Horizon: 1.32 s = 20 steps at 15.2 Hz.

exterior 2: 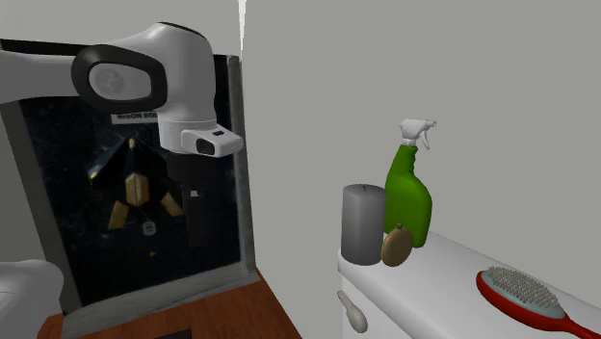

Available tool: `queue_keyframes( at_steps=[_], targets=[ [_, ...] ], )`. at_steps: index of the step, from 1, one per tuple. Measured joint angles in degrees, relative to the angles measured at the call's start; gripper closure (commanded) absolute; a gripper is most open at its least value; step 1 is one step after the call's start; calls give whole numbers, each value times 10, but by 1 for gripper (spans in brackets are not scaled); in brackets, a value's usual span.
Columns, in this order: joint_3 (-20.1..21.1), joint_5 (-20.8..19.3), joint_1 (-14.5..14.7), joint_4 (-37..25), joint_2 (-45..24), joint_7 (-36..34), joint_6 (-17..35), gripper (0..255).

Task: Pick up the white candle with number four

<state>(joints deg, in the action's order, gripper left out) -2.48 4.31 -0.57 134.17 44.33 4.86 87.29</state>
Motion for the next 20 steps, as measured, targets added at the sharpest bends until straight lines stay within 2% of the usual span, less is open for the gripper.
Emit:
queue_keyframes(
  at_steps=[3,8,14,20],
  targets=[
    [-11,-7,0,-17,-18,19,7,0],
    [-51,-24,6,-86,-101,90,44,0],
    [-93,-20,17,-191,-203,173,68,0],
    [-131,7,26,-330,-318,259,68,0]
  ],
)
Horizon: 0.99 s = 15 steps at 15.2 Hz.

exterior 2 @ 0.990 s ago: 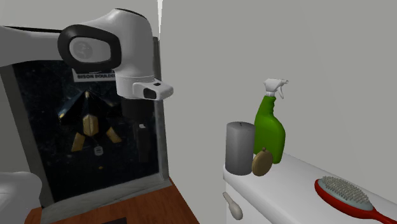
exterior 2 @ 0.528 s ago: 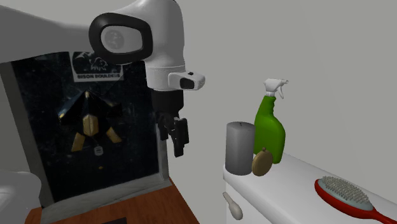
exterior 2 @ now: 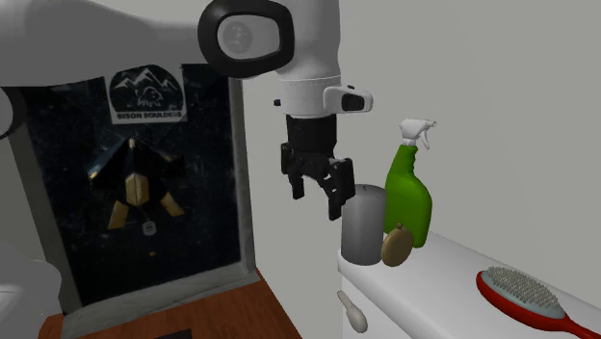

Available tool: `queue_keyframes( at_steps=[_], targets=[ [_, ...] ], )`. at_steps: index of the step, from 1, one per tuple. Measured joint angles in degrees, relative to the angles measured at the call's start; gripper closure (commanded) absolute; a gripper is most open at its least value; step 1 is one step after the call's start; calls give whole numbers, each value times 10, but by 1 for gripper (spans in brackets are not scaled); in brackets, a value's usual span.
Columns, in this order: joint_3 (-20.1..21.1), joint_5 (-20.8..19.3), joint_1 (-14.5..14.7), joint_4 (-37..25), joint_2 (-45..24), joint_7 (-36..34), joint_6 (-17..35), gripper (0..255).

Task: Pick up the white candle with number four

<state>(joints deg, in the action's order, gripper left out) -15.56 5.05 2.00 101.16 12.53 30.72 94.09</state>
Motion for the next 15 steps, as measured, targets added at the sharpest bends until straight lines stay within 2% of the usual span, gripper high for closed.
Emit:
queue_keyframes(
  at_steps=[5,7,13,14,15],
  targets=[
    [-28,42,-6,-143,-104,70,-26,0],
    [-29,45,-7,-143,-112,78,-17,0],
    [-27,43,-6,-86,-102,85,31,0],
    [-27,43,-5,-83,-101,85,33,255],
    [-27,43,-5,-82,-100,85,34,255]
  ],
)
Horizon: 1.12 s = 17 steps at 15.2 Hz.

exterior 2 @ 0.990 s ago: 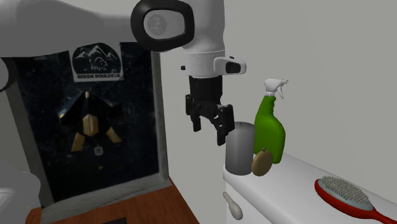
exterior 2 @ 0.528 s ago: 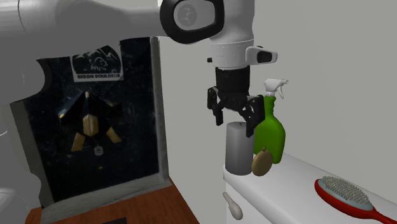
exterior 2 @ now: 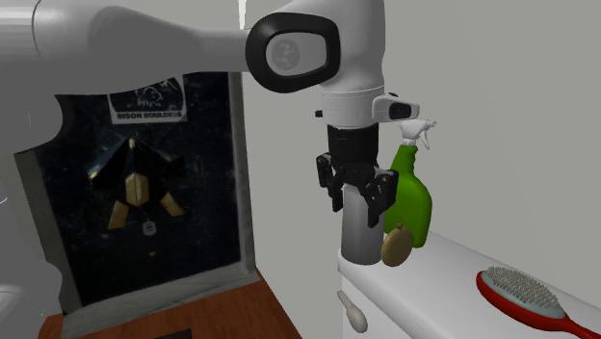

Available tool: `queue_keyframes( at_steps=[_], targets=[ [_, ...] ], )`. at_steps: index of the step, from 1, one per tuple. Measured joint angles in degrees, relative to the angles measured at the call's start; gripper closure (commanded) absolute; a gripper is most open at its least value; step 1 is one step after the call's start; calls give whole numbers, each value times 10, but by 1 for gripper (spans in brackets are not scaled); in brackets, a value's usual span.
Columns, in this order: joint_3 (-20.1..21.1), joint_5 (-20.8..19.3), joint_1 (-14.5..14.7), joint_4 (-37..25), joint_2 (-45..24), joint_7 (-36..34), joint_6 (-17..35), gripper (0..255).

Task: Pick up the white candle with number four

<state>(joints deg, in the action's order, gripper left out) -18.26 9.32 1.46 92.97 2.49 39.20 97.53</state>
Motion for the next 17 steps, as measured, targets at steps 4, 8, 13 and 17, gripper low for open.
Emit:
queue_keyframes(
  at_steps=[4,8,13,17],
  targets=[
    [0,0,0,1,0,0,1,255],
    [0,0,0,0,0,0,0,255],
    [-1,2,0,-29,-7,-3,-23,255],
    [-3,6,-2,-75,-19,-5,-58,255]
  ],
)
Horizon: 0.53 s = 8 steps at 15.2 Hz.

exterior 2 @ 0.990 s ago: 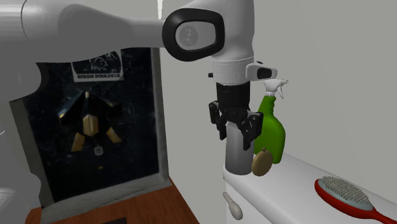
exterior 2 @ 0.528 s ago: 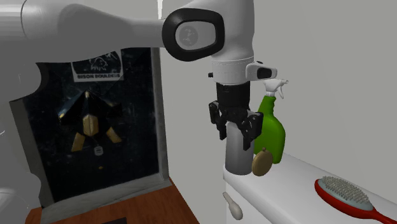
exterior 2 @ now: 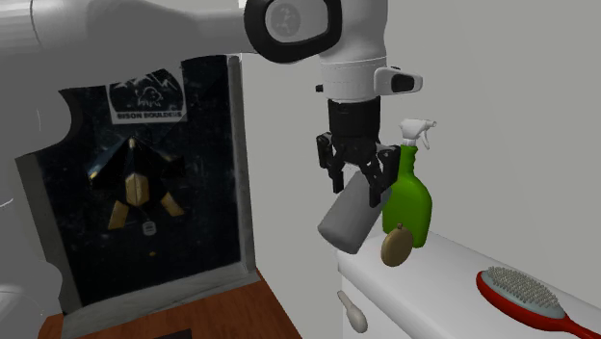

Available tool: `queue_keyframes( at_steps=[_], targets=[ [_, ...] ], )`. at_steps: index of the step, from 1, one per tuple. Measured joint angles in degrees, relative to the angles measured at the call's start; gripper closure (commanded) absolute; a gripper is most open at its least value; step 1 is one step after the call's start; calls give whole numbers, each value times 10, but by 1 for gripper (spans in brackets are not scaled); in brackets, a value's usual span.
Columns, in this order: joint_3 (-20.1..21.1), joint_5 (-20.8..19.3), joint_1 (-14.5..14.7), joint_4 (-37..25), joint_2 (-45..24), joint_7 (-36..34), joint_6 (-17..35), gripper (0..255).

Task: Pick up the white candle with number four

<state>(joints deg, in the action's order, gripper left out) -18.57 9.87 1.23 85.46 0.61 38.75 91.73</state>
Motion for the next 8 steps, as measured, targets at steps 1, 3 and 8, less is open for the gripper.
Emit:
queue_keyframes(
  at_steps=[1,3,8],
  targets=[
    [0,1,0,-10,-2,-1,-9,255],
    [-2,3,-2,-34,-9,-1,-26,255],
    [-6,12,-6,-100,-32,-3,-70,255]
  ],
)
